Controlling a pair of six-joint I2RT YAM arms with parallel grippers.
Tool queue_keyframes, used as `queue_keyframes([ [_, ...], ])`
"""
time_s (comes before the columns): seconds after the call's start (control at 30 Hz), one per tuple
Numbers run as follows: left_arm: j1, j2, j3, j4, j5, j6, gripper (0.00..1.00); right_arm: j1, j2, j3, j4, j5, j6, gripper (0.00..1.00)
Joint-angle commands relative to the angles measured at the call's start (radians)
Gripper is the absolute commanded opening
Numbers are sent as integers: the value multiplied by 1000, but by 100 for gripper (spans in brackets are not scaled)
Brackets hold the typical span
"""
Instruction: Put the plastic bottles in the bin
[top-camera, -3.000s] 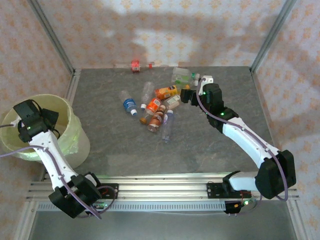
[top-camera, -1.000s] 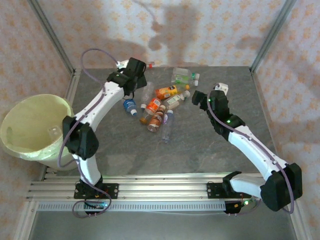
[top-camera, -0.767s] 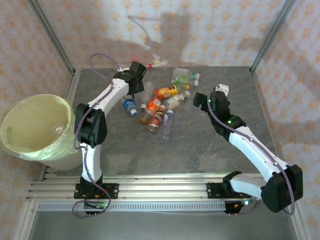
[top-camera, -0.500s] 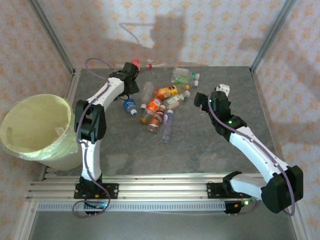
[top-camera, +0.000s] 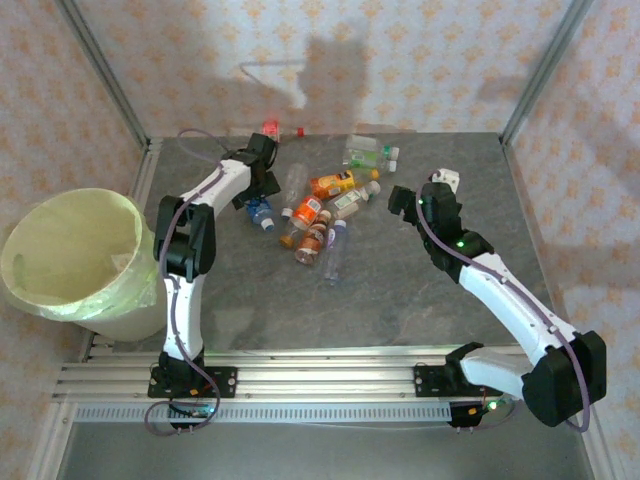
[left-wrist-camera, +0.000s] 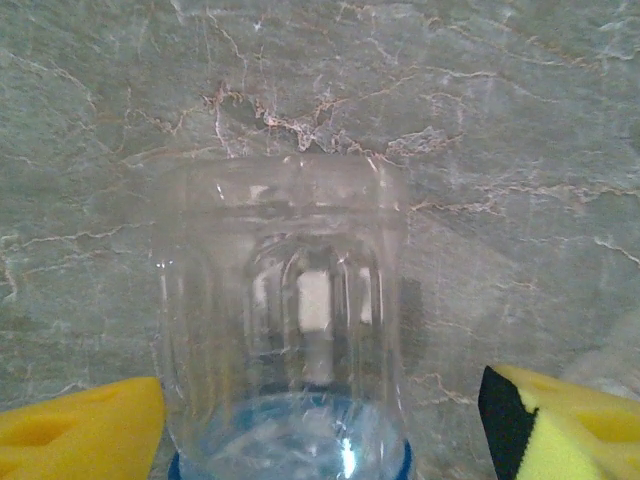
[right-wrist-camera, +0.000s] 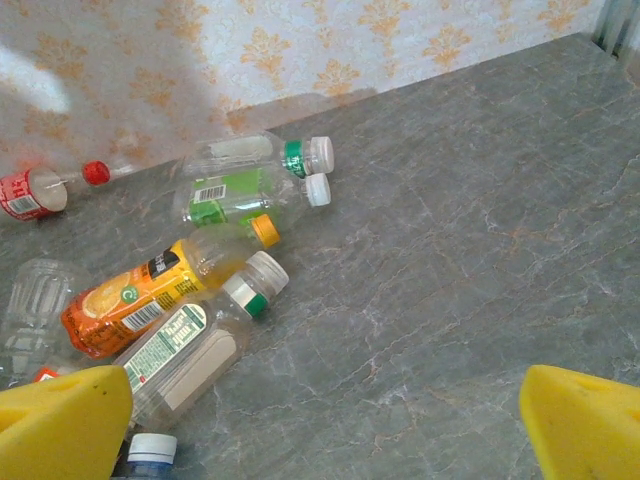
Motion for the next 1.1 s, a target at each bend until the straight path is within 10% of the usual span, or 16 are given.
queue_keyframes([
  [0.0,11,25,-20,18,10,-21,81,-6,-19,12,-26,11,-8,99],
  [0.57,10,-75,-45,33,54,54,55,-6,-22,7,0,-25,-10,99],
  [1.07,-12,-362,-120,72,57,73,56,-4,-35,-34,184,-440,-103,99],
])
